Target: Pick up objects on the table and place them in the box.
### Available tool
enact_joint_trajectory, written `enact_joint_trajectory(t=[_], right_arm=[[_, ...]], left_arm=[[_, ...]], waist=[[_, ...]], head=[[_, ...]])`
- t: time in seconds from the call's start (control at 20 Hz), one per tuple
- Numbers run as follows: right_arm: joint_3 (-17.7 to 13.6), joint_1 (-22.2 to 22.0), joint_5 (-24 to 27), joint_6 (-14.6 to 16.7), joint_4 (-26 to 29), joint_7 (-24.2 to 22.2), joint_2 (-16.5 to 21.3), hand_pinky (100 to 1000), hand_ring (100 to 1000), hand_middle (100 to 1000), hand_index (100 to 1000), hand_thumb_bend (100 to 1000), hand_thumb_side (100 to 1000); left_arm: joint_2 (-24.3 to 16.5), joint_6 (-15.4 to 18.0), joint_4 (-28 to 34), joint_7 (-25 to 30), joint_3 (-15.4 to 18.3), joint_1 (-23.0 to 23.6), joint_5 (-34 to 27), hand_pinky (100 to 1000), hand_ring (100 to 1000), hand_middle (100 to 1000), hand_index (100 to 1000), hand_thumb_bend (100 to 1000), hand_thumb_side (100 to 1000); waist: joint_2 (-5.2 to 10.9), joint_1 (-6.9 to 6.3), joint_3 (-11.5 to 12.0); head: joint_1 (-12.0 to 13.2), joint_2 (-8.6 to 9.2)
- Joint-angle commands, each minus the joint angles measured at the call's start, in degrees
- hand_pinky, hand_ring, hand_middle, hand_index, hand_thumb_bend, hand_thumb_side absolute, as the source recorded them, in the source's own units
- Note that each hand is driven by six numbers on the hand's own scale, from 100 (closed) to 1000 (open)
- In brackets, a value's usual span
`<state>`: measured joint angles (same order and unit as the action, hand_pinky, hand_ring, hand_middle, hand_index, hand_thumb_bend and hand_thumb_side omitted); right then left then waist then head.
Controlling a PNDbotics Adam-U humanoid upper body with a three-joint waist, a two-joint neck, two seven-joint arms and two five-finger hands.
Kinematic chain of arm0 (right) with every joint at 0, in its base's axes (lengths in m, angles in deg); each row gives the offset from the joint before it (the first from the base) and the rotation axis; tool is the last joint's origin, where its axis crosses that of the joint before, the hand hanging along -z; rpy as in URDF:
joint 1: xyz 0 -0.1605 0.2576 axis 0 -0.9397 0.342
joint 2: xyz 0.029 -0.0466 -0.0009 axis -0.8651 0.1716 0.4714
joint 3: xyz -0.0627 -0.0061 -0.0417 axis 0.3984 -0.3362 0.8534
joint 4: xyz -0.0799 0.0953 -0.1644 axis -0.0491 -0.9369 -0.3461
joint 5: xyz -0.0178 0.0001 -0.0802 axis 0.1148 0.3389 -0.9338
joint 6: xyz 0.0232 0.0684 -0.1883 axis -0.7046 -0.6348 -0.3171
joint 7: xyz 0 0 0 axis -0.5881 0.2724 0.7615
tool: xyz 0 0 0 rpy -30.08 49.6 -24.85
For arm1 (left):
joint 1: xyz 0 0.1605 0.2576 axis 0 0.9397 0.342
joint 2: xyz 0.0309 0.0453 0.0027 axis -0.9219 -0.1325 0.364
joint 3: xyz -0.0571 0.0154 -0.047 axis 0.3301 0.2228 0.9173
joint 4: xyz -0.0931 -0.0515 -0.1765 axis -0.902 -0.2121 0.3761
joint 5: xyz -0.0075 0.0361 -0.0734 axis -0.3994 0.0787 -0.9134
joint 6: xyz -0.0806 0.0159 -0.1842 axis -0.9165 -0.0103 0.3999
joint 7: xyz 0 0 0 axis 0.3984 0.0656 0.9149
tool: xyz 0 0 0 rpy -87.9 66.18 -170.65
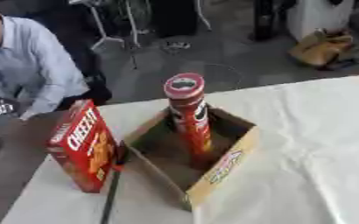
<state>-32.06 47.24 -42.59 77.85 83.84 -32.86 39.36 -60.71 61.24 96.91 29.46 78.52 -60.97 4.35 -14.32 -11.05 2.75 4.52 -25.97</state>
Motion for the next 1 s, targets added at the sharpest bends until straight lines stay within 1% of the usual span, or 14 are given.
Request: enact_joint_trajectory(t=[0.05,0.1,0.25,0.3,0.45,0.5,0.75,1.0], right_arm=[[-0.07,0.56,0.13,-0.20,0.64,0.24,1.37,888,900,656,642,100,1000],[-0.07,0.56,0.10,-0.24,0.64,0.27,1.35,888,900,656,642,100,1000],[-0.05,0.58,0.05,-0.39,0.64,0.33,1.39,888,900,656,642,100,1000],[-0.03,0.60,0.04,-0.44,0.64,0.35,1.43,888,900,655,642,100,1000],[-0.02,0.63,-0.04,-0.58,0.64,0.40,1.49,888,900,655,642,100,1000],[0.00,0.65,-0.07,-0.66,0.64,0.38,1.50,887,900,655,643,100,1000],[-0.02,0.81,-0.19,-1.01,0.64,0.42,1.59,887,900,655,643,100,1000],[0.04,0.94,-0.25,-1.16,0.64,0.50,1.61,887,899,654,641,100,1000]], left_arm=[[-3.09,-0.34,-0.34,0.28,0.19,-0.55,-0.62,1000,1000,1000,1000,155,1000],[-3.20,-0.43,-0.64,0.46,0.08,-0.60,-0.60,1000,1000,1000,1000,130,1000],[-3.75,-0.67,-1.70,1.29,-0.78,-1.07,-0.91,1000,1000,1000,1000,143,1000],[-3.95,-0.67,-1.95,1.62,-1.12,-1.24,-1.10,1000,1000,1000,1000,115,1000],[-4.39,-0.71,-2.35,2.30,-1.94,-1.65,-1.87,1000,1000,1000,1000,113,1000],[-4.49,-0.74,-2.35,2.47,-2.21,-1.74,-2.17,1000,1000,1000,1000,100,1000],[-5.13,-1.72,-2.08,3.07,-3.61,-2.25,-4.23,1000,1000,1000,1000,100,1000],[-5.44,-2.35,-1.17,3.71,-4.28,-2.61,-4.53,1000,1000,1000,1000,100,1000]], waist=[[1.09,0.36,-0.03],[1.07,0.32,-0.03],[1.03,0.17,0.01],[1.02,0.09,0.06],[0.98,-0.06,0.18],[0.92,-0.18,0.24],[0.78,-0.58,0.27],[0.77,-0.70,0.23]], head=[[0.34,0.53],[0.38,0.52],[0.47,0.45],[0.52,0.42],[0.58,0.40],[0.51,0.34],[0.35,0.19],[0.48,0.21]])
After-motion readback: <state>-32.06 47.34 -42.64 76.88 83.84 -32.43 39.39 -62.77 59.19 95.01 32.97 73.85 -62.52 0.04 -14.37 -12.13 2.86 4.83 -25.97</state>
